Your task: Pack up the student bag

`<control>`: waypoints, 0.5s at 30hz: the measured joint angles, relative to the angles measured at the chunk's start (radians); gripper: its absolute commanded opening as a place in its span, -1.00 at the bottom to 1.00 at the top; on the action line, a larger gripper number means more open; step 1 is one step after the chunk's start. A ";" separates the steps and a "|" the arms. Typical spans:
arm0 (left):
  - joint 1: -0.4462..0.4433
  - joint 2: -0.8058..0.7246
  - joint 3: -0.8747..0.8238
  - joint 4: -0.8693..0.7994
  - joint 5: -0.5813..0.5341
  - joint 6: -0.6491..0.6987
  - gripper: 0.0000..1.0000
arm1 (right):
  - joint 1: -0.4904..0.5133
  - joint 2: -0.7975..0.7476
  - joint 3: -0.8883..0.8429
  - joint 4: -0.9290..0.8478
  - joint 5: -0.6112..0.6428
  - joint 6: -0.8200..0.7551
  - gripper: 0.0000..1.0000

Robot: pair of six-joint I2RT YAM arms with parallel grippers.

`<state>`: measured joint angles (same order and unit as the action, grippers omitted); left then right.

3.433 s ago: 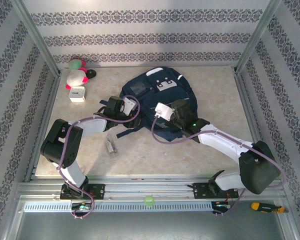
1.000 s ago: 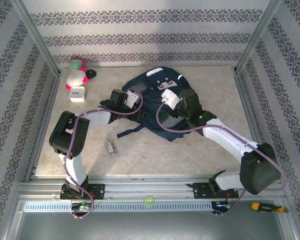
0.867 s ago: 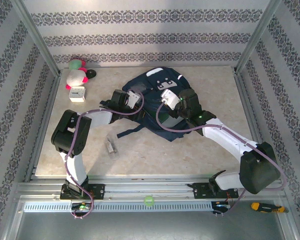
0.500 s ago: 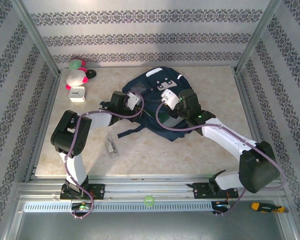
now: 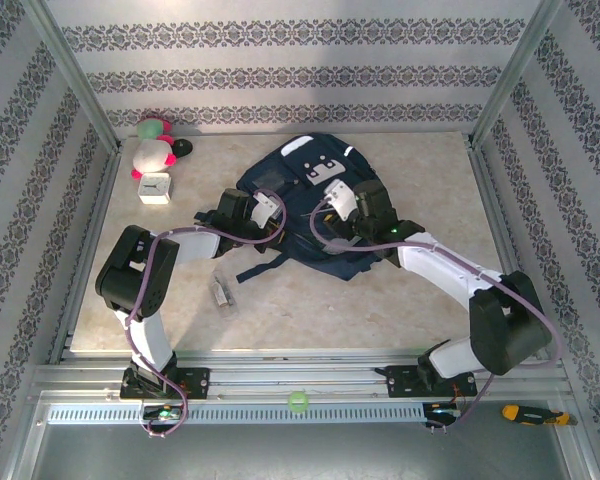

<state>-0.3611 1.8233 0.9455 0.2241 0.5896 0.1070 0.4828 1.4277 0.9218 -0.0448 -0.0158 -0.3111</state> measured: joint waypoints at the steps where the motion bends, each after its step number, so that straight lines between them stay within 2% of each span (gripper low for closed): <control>1: 0.000 0.000 0.000 0.000 -0.003 -0.003 -1.00 | -0.003 -0.014 0.000 -0.029 0.002 0.050 0.43; 8: -0.006 0.000 0.000 -0.029 -0.022 -0.011 -1.00 | -0.064 -0.126 -0.011 -0.196 -0.021 0.476 0.43; 15: -0.013 -0.011 0.000 -0.068 -0.043 -0.006 -1.00 | -0.064 -0.014 -0.080 -0.195 -0.069 0.805 0.14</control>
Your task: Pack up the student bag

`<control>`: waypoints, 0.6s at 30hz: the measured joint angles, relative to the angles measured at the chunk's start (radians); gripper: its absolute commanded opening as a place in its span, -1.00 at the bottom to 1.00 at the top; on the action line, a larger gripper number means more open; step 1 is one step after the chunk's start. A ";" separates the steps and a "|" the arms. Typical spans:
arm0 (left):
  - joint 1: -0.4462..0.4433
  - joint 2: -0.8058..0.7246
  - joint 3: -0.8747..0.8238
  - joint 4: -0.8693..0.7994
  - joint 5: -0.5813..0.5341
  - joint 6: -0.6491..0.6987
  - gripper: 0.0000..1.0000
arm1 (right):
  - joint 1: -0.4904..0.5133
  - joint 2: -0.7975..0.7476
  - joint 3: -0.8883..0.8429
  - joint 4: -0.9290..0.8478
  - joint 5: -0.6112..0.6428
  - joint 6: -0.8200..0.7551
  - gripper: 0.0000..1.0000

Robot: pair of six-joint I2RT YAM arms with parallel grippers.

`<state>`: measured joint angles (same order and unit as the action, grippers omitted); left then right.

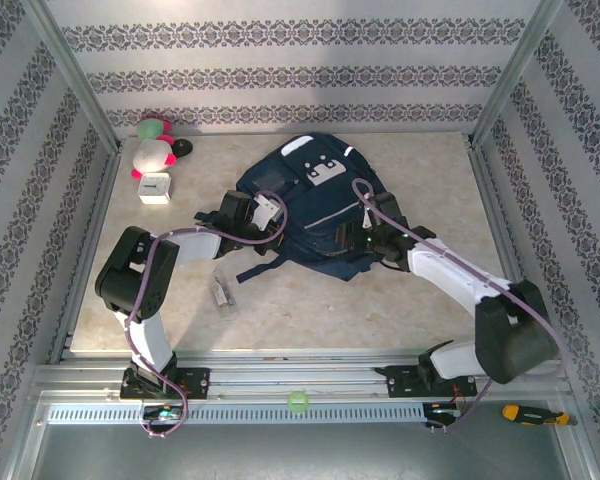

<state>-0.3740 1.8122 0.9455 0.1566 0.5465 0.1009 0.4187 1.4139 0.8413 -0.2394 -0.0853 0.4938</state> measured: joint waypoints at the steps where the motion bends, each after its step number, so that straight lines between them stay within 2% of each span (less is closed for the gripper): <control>1: 0.000 -0.003 0.000 -0.010 0.001 0.003 -1.00 | 0.005 0.027 -0.003 0.013 0.000 0.039 0.09; 7: -0.013 -0.008 0.001 -0.056 0.048 0.036 -0.99 | 0.038 0.102 -0.062 0.153 0.025 0.219 -0.09; 15: -0.085 -0.018 0.004 -0.123 0.120 0.086 -0.86 | 0.054 0.115 -0.086 0.261 0.113 0.358 -0.15; 17: -0.103 -0.018 0.004 -0.122 0.135 0.072 -0.75 | 0.055 0.115 -0.086 0.275 0.135 0.373 -0.16; 18: -0.112 -0.018 0.004 -0.118 0.145 0.057 -0.63 | 0.055 0.115 -0.086 0.284 0.146 0.376 -0.16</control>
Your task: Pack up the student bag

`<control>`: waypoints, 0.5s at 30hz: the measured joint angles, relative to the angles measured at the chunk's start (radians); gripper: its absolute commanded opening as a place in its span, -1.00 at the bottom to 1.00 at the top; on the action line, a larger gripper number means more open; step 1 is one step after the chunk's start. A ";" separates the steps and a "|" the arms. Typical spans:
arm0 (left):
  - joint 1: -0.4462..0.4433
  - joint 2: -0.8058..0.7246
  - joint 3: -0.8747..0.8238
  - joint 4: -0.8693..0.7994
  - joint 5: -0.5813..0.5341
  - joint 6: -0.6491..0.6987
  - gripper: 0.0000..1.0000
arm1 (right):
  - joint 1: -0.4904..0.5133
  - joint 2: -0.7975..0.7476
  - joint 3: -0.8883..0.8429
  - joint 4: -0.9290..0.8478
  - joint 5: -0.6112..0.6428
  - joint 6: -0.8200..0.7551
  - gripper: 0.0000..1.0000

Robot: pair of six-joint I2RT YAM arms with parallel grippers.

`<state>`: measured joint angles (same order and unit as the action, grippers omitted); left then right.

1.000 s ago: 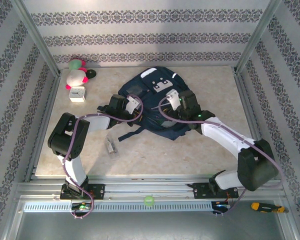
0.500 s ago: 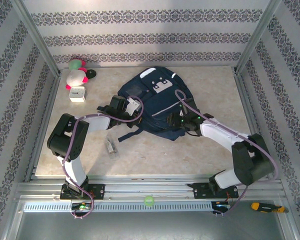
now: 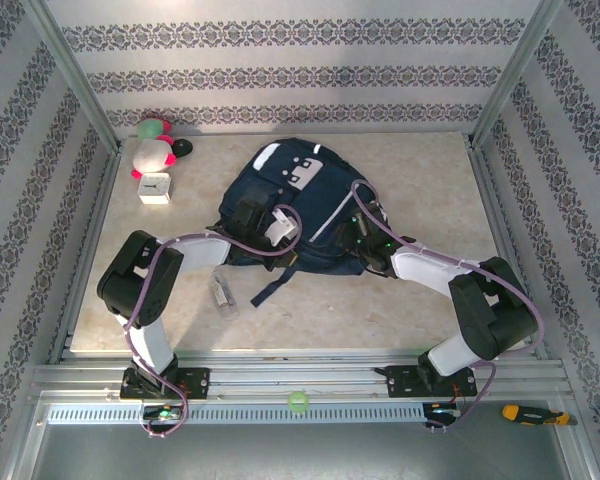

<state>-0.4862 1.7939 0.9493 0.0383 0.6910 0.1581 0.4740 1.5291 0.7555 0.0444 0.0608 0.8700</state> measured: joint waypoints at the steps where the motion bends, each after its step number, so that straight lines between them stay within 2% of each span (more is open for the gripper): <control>1: -0.010 0.000 0.000 0.003 0.016 -0.013 -0.48 | 0.000 0.000 0.000 0.010 0.007 0.005 -0.16; 5: -0.057 0.000 0.002 0.021 0.067 -0.062 -0.13 | 0.002 0.000 0.000 0.041 0.011 0.016 -0.12; 8: -0.064 -0.010 0.005 0.013 0.084 -0.058 0.13 | 0.002 -0.010 0.000 0.040 0.009 0.000 0.04; 12: -0.021 -0.109 0.005 -0.047 0.095 -0.031 0.35 | 0.000 -0.091 -0.007 0.024 -0.006 -0.067 0.29; 15: 0.037 -0.201 0.007 -0.079 0.092 0.018 0.46 | 0.000 -0.188 -0.016 0.005 -0.035 -0.126 0.31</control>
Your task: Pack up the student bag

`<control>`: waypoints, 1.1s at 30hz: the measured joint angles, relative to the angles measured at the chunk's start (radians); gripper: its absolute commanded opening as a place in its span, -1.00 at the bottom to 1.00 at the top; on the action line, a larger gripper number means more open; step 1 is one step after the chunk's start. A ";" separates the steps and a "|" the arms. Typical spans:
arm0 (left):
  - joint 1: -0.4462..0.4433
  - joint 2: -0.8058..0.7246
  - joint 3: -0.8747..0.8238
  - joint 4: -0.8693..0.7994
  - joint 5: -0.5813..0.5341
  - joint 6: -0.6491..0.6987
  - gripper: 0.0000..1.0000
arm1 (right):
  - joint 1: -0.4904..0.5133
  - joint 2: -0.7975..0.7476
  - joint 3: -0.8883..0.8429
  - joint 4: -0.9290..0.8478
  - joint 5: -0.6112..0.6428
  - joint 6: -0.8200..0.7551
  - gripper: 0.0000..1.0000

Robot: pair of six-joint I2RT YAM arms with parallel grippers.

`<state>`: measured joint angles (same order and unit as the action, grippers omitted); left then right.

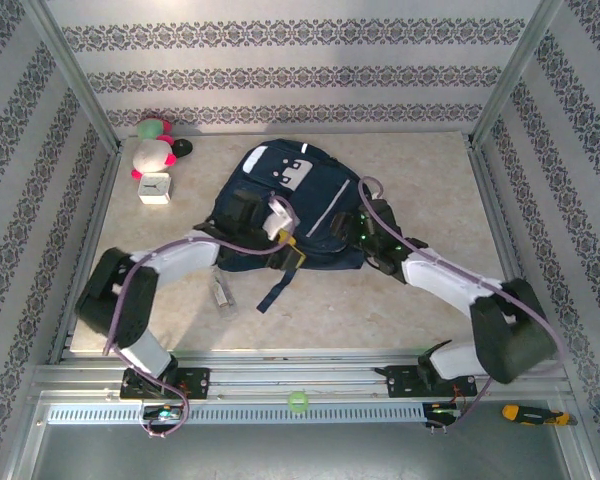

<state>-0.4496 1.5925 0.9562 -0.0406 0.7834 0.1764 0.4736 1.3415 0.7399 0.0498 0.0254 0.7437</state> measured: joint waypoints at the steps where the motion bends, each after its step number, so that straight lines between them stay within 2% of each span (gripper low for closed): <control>1: 0.024 -0.034 0.004 -0.011 -0.002 0.016 0.46 | 0.000 -0.036 -0.003 -0.002 -0.008 -0.015 0.31; 6: 0.063 -0.083 0.024 -0.047 -0.011 0.108 0.51 | 0.000 -0.100 -0.016 -0.006 -0.040 -0.061 0.21; 10: 0.095 -0.065 0.031 -0.110 -0.098 0.394 0.57 | 0.053 -0.224 -0.102 -0.031 -0.086 -0.116 0.18; 14: 0.103 -0.013 0.031 -0.098 -0.173 0.588 0.58 | 0.136 -0.287 -0.154 -0.006 -0.104 -0.172 0.17; 17: 0.097 0.043 0.036 -0.079 -0.218 0.681 0.58 | 0.157 -0.306 -0.211 0.020 -0.109 -0.179 0.14; 22: 0.068 0.125 0.038 -0.021 -0.269 0.754 0.55 | 0.150 -0.294 -0.256 0.047 -0.113 -0.167 0.14; 24: 0.053 0.150 0.038 0.002 -0.289 0.767 0.30 | 0.136 -0.282 -0.256 0.068 -0.122 -0.163 0.11; 29: 0.043 0.175 0.052 0.063 -0.309 0.718 -0.73 | 0.047 -0.206 -0.256 0.117 -0.179 -0.144 0.03; 31: 0.036 0.175 0.053 0.066 -0.297 0.680 -0.96 | -0.010 -0.174 -0.256 0.127 -0.203 -0.141 0.03; 33: 0.032 0.174 0.053 0.070 -0.272 0.631 -1.00 | -0.053 -0.160 -0.256 0.127 -0.216 -0.144 0.04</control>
<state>-0.4171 1.7660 1.0088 0.0296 0.5110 0.8070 0.4202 1.1812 0.4843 0.1768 -0.1909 0.5999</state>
